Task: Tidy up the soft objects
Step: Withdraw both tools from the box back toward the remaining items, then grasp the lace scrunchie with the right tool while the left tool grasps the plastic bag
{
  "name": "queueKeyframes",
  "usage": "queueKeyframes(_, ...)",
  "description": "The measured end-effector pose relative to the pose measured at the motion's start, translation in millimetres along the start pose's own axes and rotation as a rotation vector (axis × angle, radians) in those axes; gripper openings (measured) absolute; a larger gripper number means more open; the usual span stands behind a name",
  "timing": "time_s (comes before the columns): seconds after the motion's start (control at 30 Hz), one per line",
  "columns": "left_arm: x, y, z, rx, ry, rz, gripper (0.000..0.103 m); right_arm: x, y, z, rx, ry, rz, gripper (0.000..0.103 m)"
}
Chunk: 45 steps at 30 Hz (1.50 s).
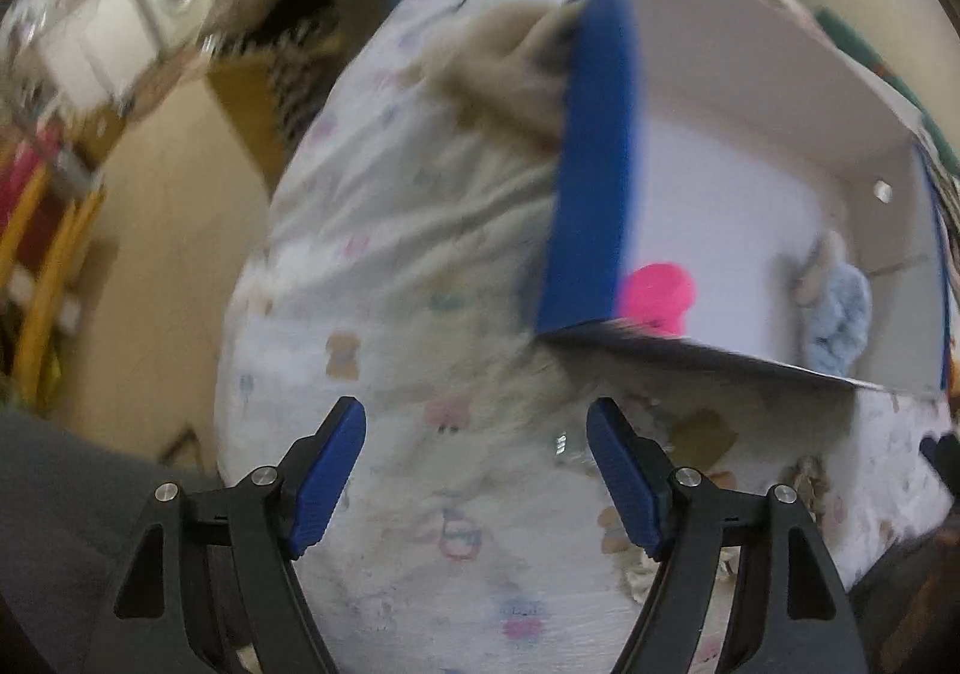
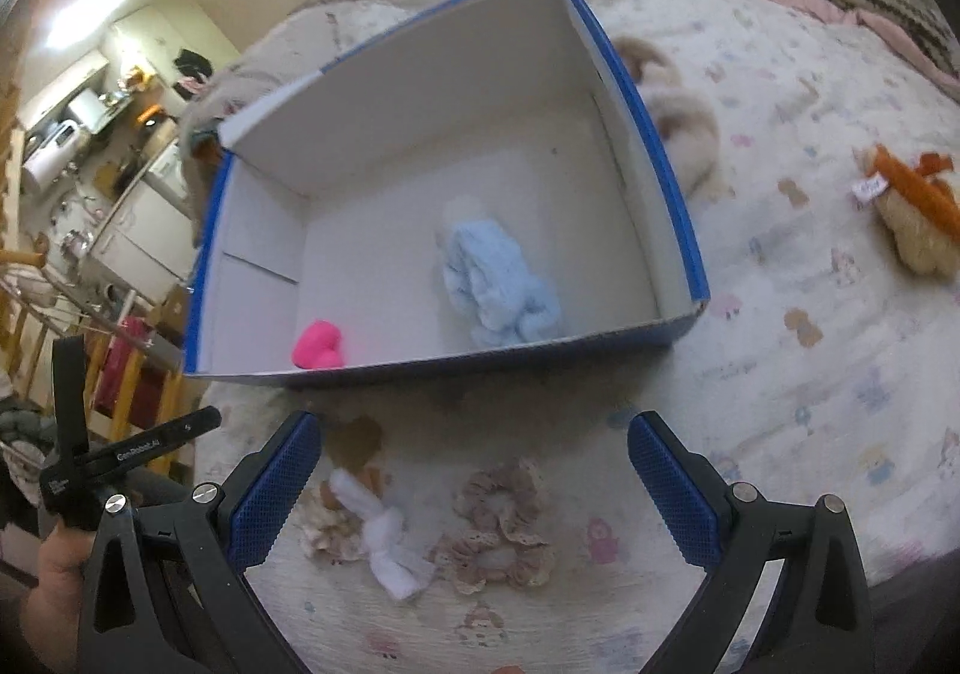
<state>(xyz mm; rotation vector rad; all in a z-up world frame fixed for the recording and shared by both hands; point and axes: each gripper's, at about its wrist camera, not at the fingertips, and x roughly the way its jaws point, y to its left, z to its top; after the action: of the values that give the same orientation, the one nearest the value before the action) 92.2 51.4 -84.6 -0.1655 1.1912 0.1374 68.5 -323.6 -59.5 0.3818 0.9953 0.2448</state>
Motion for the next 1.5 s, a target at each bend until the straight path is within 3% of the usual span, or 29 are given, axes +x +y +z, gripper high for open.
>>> queueKeyframes(0.2, 23, -6, 2, -0.021, 0.090, -0.061, 0.074, 15, -6, 0, 0.027, 0.046, -0.035, 0.103)
queueKeyframes(0.3, 33, -31, 4, 0.075, 0.121, -0.068, 0.074, 19, -9, 0, 0.039, 0.058, -0.046, 0.103)
queueKeyframes(0.43, 62, -73, -4, 0.306, 0.225, 0.006, 0.074, 21, -13, 1, 0.055, 0.067, -0.051, 0.103)
queueKeyframes(0.63, 75, -83, 2, 0.330, 0.236, -0.028, 0.074, 24, -16, 0, 0.060, 0.080, -0.055, 0.103)
queueKeyframes(0.7, 78, -84, 3, 0.335, 0.235, -0.038, 0.065, 26, -16, 1, 0.059, 0.086, -0.059, 0.103)
queueKeyframes(0.73, 78, -84, 2, 0.333, 0.235, -0.046, 0.041, 28, -16, 1, 0.059, 0.090, -0.063, 0.103)
queueKeyframes(0.83, 77, -78, 1, 0.320, 0.240, -0.065, 0.017, 31, -18, 1, 0.072, 0.108, -0.054, 0.103)
queueKeyframes(1.0, 67, -59, 1, 0.237, 0.233, -0.108, 0.013, 35, -18, 1, 0.069, 0.123, -0.055, 0.103)
queueKeyframes(1.2, 53, -48, 4, 0.205, 0.170, -0.087, 0.013, 45, -17, -2, 0.056, 0.178, -0.050, 0.103)
queueKeyframes(1.37, 52, -48, 3, 0.214, 0.169, -0.089, 0.013, 62, -9, -12, 0.000, 0.275, -0.054, 0.070)
queueKeyframes(1.5, 45, -45, -8, 0.224, 0.167, -0.070, 0.013, 77, -1, -22, -0.056, 0.350, -0.068, 0.067)
